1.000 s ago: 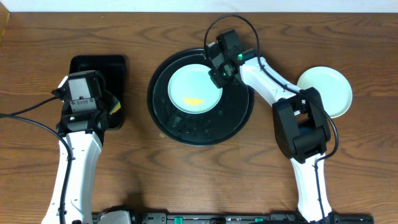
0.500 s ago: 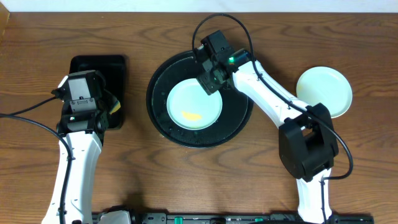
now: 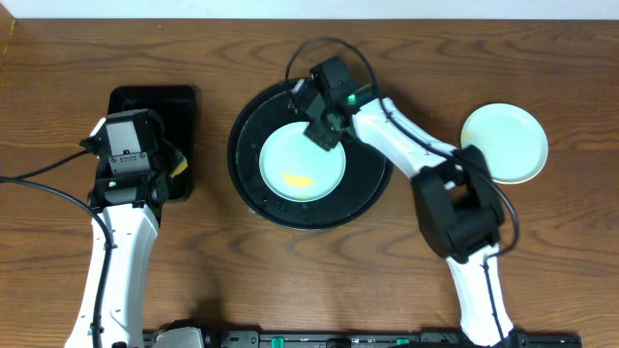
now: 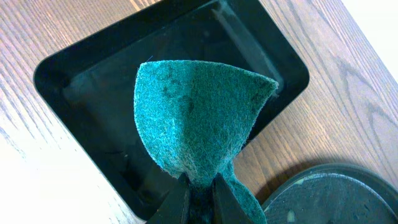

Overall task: Clean dirty plates on tray and stack at the side
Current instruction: 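Grip the plate rim and slide it toward the round tray center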

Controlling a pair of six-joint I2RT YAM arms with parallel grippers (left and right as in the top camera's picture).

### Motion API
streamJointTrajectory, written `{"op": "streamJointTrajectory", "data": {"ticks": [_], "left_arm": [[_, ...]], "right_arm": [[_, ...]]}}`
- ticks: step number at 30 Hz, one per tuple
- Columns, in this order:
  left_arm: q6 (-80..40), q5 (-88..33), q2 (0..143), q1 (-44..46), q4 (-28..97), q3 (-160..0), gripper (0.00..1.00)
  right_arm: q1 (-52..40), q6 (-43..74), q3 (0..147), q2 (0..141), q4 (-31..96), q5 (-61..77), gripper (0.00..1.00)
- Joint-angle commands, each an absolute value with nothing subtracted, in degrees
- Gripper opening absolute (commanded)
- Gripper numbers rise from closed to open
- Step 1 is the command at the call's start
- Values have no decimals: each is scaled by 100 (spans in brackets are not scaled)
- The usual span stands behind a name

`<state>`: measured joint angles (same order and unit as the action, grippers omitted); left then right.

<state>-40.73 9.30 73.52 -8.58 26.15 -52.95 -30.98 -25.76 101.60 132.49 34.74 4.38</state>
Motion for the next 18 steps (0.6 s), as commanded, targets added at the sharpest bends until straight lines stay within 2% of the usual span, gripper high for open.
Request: {"op": "streamJointTrajectory", "data": {"ticks": [1,3,6,8,11,18], "left_arm": [[-4123,939,7365,-882,2606,-5273,8],[-4123,939,7365,-882,2606,-5273,8],[-4123,939,7365,-882,2606,-5273,7],[-4123,939,7365,-882,2606,-5273,7],[-4123,939,7365,-882,2606,-5273,8],[-4112,937,7365,-864,2611,-5273,7]], "right_arm": [[-3096,-2902,10151,13531,3557,674,66],[-3096,-2899,10151,13600,3559,696,60],[-3098,-2897,10151,13605,3544,687,36],[-3098,-2823,10154,13583,3531,580,25],[-3096,-2578,10154,13570,3540,311,1],[-3081,-1240,10158,13399,3627,-307,1]]}}
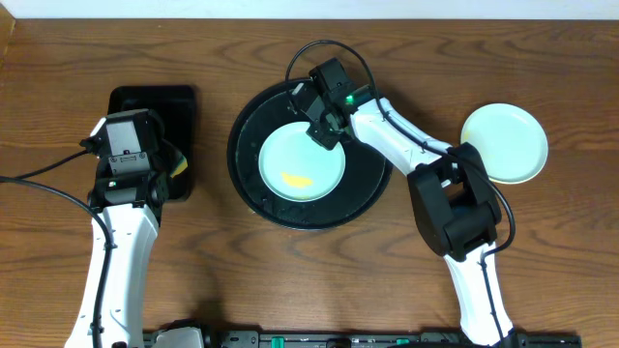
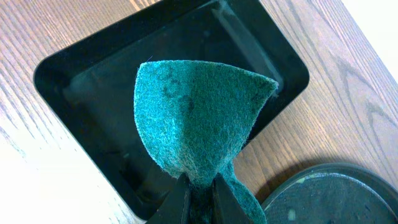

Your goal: Clean dirty plates on tray and stack at the side

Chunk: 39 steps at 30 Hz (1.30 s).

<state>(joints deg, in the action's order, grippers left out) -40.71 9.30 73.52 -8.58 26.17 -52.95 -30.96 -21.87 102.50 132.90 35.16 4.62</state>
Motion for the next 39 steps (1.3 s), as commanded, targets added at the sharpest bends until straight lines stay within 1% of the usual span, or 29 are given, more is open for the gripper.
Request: {"op": "streamJointTrajectory", "data": {"ticks": [1,6,11,14,18,20,23,25,28,32,34,36,39], "left_arm": [[-4097,917,7365,-845,2606,-5273,7],[-3559,73,7369,-690,2340,-5273,7],[-3168,-353,7369,-425,2193,-5273,7],[-3022,-591,7373,-261,2128,-5273,7],[-3022,-580,7373,-128,2071,-5273,7],[-3024,-607,7373,-123,2071,-5273,7],[-3026,-976,7376,-117,2071,-5273,7],[-3024,-1153,7382,-89,2069,-5273,7],[-3024,-884,7384,-84,2047,-5273,8],[-3129,257,7384,-196,1929,-5273,7],[-3229,613,7384,-370,1861,-5273,7],[-3336,779,7430,-617,1796,-5273,7],[-3367,674,7640,-945,1743,-5273,7]], "right_arm": [[-3081,-976,10158,13323,3675,-320,1],[-3072,377,10158,12905,4032,-322,1],[-3076,1723,10158,12728,4491,-318,2],[-3085,2078,10156,12739,4718,-320,2],[-3096,2410,10156,12739,4895,-322,1],[-3107,2803,10156,12739,4965,-320,2],[-3129,3323,10154,12739,5131,-318,2],[-3153,3448,10143,12742,5172,-320,2],[-3208,3446,10141,12763,5162,-370,1],[-3321,3450,10099,12763,5170,-587,2],[-3363,3509,10044,12763,5151,-690,1],[-3382,3640,9970,12763,5133,-755,2],[-3387,3642,9756,12763,4888,-746,1]]}}
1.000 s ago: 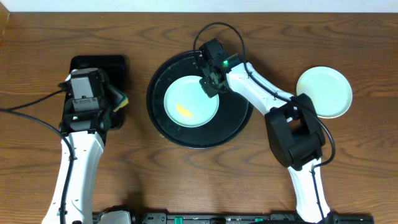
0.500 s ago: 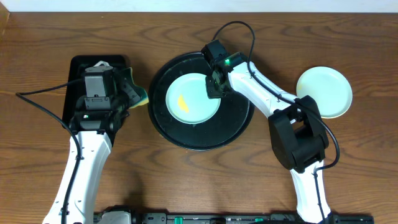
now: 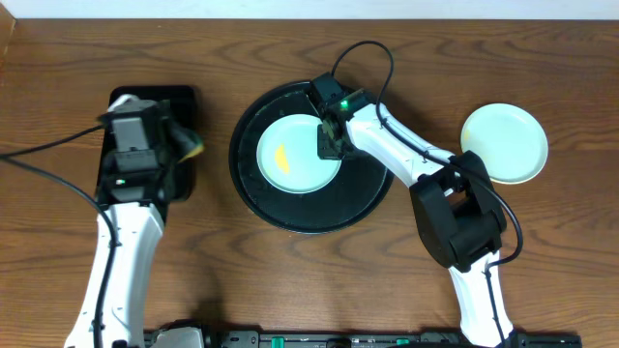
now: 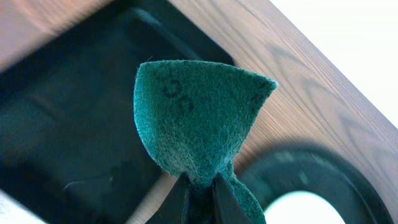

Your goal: Clean dirty plates on tray and stack at the side

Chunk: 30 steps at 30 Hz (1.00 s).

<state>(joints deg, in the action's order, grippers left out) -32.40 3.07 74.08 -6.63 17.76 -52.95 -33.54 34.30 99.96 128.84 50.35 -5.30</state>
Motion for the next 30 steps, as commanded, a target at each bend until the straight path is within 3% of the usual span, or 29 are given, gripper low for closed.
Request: {"op": "streamJointTrajectory", "data": {"ticks": [1,15,30], "left_arm": [[-3367,670,7745,-1026,1730,-5273,8],[-3345,95,9369,-1658,351,-5275,7],[-3022,517,10302,-1669,86,-5273,8]], "right_arm": [[-3387,3642,9677,12763,4794,-746,2],[-3387,3686,8525,12763,3782,-703,1],[-3420,3682,8418,12763,3570,-703,1]]}}
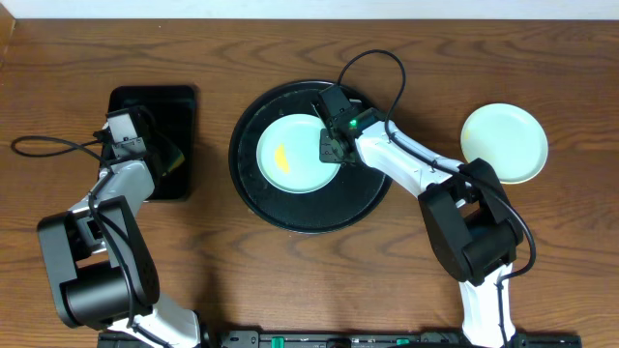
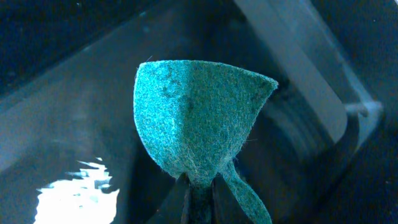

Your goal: Clean dirty plates on tray and stack at the side

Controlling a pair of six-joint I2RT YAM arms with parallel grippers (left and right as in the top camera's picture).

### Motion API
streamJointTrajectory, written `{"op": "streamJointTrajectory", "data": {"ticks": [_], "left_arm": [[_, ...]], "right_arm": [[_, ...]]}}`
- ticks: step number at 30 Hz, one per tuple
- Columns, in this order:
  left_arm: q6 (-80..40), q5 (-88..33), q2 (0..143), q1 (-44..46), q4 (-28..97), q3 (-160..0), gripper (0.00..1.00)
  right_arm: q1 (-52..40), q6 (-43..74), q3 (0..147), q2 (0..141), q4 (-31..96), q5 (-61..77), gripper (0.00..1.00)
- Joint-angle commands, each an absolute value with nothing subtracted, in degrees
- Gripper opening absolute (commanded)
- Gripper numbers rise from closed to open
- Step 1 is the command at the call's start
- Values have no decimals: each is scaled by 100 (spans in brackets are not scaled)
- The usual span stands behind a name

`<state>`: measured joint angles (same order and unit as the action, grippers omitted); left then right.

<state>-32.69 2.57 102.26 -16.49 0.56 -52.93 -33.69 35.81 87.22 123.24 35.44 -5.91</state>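
Observation:
A pale green plate (image 1: 290, 157) with a yellow smear (image 1: 280, 155) lies in the round black tray (image 1: 309, 215). My right gripper (image 1: 333, 147) sits at the plate's right rim, shut on its edge. A clean pale green plate (image 1: 503, 143) rests on the table at the right. My left gripper (image 2: 200, 182) is shut on a folded green scouring pad (image 2: 196, 118). It hangs low inside the black rectangular bin (image 1: 145, 101), whose wet inside fills the left wrist view. In the overhead view the left gripper (image 1: 162, 155) is over the bin's right half.
The bin stands at the left of the wooden table, the round tray in the middle and the clean plate to the right. Cables loop over the table behind the tray and to the left of the bin.
My left gripper with the pad has gone from above the bin's right edge down into the bin, and the left arm is folded back. The right gripper and the plate have hardly moved.
First my left gripper held the pad still above the bin while my right gripper was at the dirty plate's upper rim. Then the plate lay turned and shifted left in the tray, and the pad was nearer the tray. Now the pad is down in the bin.

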Motion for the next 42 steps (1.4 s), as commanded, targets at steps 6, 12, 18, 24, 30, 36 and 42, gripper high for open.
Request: {"op": "streamJointTrajectory", "data": {"ticks": [6,12,18,24,30,36,42], "left_arm": [[-2554,517,10366,-1671,246,-5277,8],[-2362,519,9891,-1669,246,-5280,8],[-2368,517,9835,-1669,252,-5275,8],[-2425,517,10287,-1669,252,-5273,8],[-2423,521,10457,-1671,246,-5275,8],[-2421,567,9981,-1671,250,-5286,8],[-2423,561,9002,-1671,318,-5286,7]], "right_arm": [[-3446,3684,8418,12763,3531,-701,2],[-3505,3684,8418,12763,3514,-694,2],[-3581,3682,8418,12763,3371,-655,1],[-3610,3682,8418,12763,3358,-657,2],[-3612,3684,8418,12763,3361,-657,2],[-3612,3684,8418,12763,3358,-659,2],[-3612,3682,8418,12763,3282,-661,2]]}}
